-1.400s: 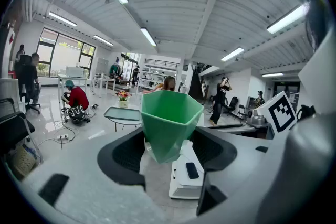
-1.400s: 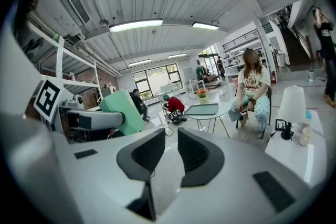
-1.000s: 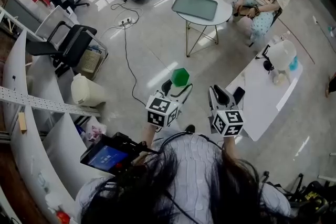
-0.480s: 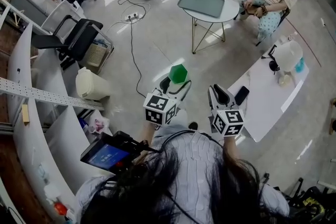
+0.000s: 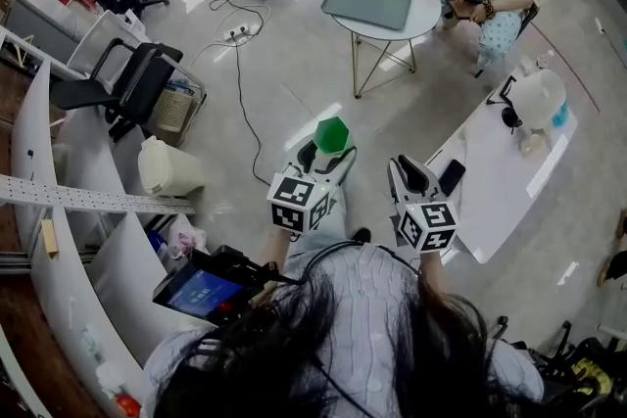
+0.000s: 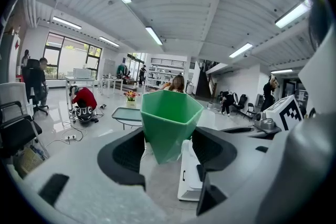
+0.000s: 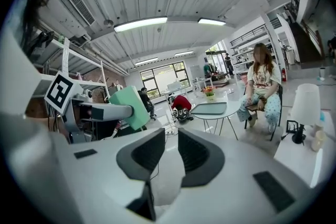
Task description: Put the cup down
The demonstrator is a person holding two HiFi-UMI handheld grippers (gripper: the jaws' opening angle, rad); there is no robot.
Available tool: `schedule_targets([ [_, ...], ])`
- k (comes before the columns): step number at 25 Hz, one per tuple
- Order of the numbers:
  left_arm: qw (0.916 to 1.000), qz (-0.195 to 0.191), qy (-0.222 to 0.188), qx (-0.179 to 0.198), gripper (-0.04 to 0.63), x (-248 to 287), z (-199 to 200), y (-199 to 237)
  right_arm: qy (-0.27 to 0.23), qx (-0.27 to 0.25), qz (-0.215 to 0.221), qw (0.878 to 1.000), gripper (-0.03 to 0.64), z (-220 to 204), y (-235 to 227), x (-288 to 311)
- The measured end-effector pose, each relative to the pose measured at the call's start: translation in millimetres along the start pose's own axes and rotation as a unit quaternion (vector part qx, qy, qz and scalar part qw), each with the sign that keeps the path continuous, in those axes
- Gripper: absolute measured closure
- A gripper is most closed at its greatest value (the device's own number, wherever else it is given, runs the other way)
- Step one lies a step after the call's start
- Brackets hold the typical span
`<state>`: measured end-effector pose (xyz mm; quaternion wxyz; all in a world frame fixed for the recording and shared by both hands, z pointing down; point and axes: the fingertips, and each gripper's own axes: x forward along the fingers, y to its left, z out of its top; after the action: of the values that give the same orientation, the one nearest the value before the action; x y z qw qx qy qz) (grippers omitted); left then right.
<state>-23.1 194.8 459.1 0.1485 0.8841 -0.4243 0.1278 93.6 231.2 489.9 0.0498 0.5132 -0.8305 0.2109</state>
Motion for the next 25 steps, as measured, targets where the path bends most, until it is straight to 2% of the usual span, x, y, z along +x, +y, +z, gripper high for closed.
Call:
schedule_targets([
  [7,0.9998,-0.014,0.005,0.013,0.301,50,21,36,0.0,0.003,-0.01,1.0,0.526,25,-25,55],
  [25,0.9975,-0.059,0.029,0.026,0.301,153,77,158,0.017,0.018,-0.038,0.999,0.526,79,-45,204],
])
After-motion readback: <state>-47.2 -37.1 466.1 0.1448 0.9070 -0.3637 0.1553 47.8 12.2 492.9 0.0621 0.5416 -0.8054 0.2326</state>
